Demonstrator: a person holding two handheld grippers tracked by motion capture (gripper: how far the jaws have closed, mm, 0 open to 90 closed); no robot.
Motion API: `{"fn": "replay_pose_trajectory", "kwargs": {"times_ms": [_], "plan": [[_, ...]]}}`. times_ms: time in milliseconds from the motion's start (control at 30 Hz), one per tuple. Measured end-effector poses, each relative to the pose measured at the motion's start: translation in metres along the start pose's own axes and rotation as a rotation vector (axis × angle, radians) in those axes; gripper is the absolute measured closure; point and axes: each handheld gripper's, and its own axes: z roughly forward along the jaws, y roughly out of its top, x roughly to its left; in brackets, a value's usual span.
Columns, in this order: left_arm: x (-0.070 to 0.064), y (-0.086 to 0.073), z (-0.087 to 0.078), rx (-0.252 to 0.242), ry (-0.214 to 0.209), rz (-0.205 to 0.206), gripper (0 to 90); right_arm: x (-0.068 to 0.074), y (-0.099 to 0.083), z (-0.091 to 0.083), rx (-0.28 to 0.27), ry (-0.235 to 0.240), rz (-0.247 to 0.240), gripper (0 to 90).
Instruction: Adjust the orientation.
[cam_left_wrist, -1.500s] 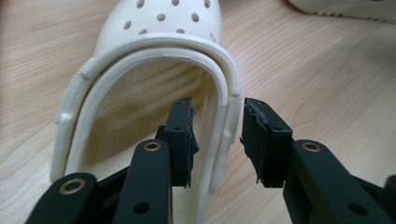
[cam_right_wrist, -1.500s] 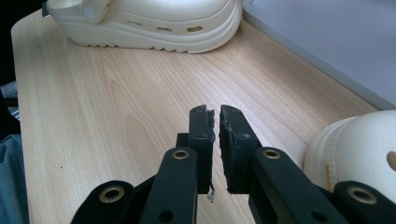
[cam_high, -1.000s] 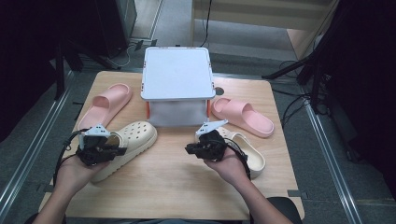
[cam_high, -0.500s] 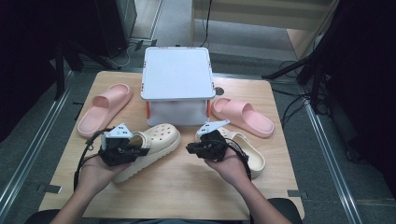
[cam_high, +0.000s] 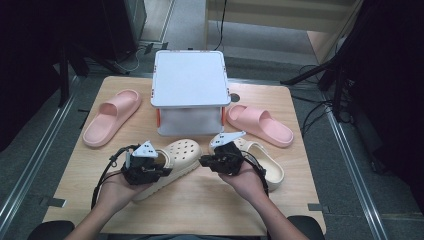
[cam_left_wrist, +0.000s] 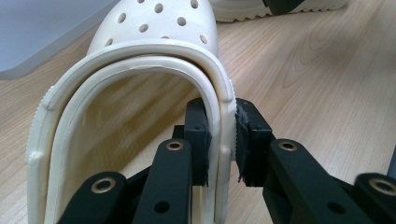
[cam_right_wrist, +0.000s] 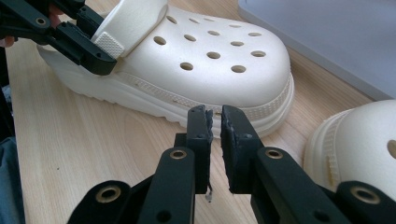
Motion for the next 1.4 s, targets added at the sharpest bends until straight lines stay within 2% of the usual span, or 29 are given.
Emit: {"fn": "replay_pose_trajectory", "kwargs": {"times_ms": [33,133,200,233,267,333,367,400,433,467,500,533,567,600,700,733,767,867,900,1000,1067,1100,1200,1400], "plan": [[0.002,0.0,-0.001,-0.012,-0.018,-0.01,73.0,0.0,0.0,0.001,-0.001,0.004,0.0,82.8],[0.002,-0.001,-0.004,-0.008,-0.015,-0.007,67.5,0.001,0.0,0.003,0.001,0.005,0.002,82.9],[0.003,-0.001,-0.01,-0.024,-0.026,-0.013,66.2,0.002,0.0,0.005,-0.001,0.009,-0.001,82.9],[0.004,-0.001,-0.016,-0.037,-0.048,-0.019,64.2,0.003,0.001,0.006,-0.003,0.01,0.002,82.9],[0.004,-0.001,-0.016,-0.037,-0.048,-0.019,62.2,0.003,0.001,0.006,-0.003,0.01,0.002,82.9],[0.005,-0.003,-0.026,-0.056,-0.049,-0.021,61.4,0.003,0.001,0.009,-0.006,0.012,0.003,83.1],[0.007,-0.004,-0.033,-0.065,-0.058,-0.017,61.6,0.004,0.001,0.01,-0.009,0.019,0.011,83.5],[0.007,-0.004,-0.033,-0.065,-0.058,-0.017,61.6,0.004,0.001,0.01,-0.009,0.019,0.011,83.5],[0.012,-0.006,-0.041,-0.073,-0.042,-0.019,62.3,0.004,0.002,0.012,-0.012,0.02,0.019,84.4],[0.012,-0.006,-0.041,-0.073,-0.042,-0.019,63.4,0.004,0.002,0.012,-0.012,0.02,0.019,84.4],[0.018,-0.008,-0.047,-0.082,-0.016,-0.029,67.0,0.005,0.002,0.013,-0.016,0.02,0.024,85.8],[0.018,-0.008,-0.047,-0.082,-0.016,-0.029,71.3,0.005,0.002,0.013,-0.016,0.02,0.024,85.8],[0.028,-0.009,-0.051,-0.078,0.003,-0.035,77.2,0.006,0.002,0.015,-0.02,0.025,0.035,88.4],[0.028,-0.009,-0.051,-0.078,0.003,-0.035,81.1,0.006,0.002,0.015,-0.02,0.025,0.035,88.4],[0.049,-0.012,-0.049,-0.054,0.018,-0.071,85.1,0.008,0.002,0.02,-0.006,0.038,0.049,90.0],[0.049,-0.012,-0.049,-0.054,0.018,-0.071,86.6,0.008,0.002,0.02,-0.006,0.038,0.049,90.0],[0.059,-0.014,-0.045,-0.041,0.025,-0.069,87.6,0.011,0.002,0.023,0.005,0.031,0.046,90.0],[0.066,-0.015,-0.039,-0.022,0.026,-0.077,88.3,0.013,0.001,0.026,0.007,0.03,0.048,90.0],[0.071,-0.017,-0.034,-0.009,0.039,-0.084,88.3,0.015,-0.001,0.03,0.016,0.034,0.039,90.0],[0.077,-0.019,-0.029,-0.006,0.032,-0.102,88.4,0.018,-0.002,0.036,0.02,0.03,0.03,90.0],[0.082,-0.021,-0.027,-0.008,0.007,-0.138,88.7,0.019,-0.002,0.038,0.026,0.026,0.029,90.0],[0.085,-0.022,-0.024,0.006,0.006,-0.14,89.0,0.019,-0.003,0.041,0.032,0.018,0.026,90.0],[0.084,-0.023,-0.021,0.019,0.018,-0.138,89.4,0.019,-0.003,0.044,0.044,0.011,0.025,90.0],[0.08,-0.027,-0.025,0.001,0.019,-0.147,89.5,0.018,-0.002,0.046,0.045,0.012,0.01,90.0]]}}
